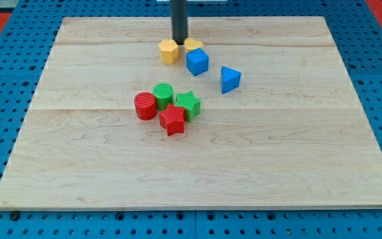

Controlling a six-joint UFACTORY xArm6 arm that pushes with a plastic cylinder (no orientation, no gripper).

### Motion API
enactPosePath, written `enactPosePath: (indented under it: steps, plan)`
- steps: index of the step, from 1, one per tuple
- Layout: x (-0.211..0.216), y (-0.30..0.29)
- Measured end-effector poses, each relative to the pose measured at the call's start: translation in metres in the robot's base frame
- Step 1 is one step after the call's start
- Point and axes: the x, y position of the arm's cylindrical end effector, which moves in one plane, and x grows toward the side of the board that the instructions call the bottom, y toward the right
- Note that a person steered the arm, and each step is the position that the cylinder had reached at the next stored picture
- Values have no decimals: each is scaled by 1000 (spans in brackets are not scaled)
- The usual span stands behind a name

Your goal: Move your arm diagonally to the top left of the yellow hexagon

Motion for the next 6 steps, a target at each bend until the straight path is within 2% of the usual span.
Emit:
enactPosePath:
  steps: [1, 2, 4, 6]
  plan:
    - [0, 32]
    - [-18, 21]
    - [-62, -42]
    - [-68, -92]
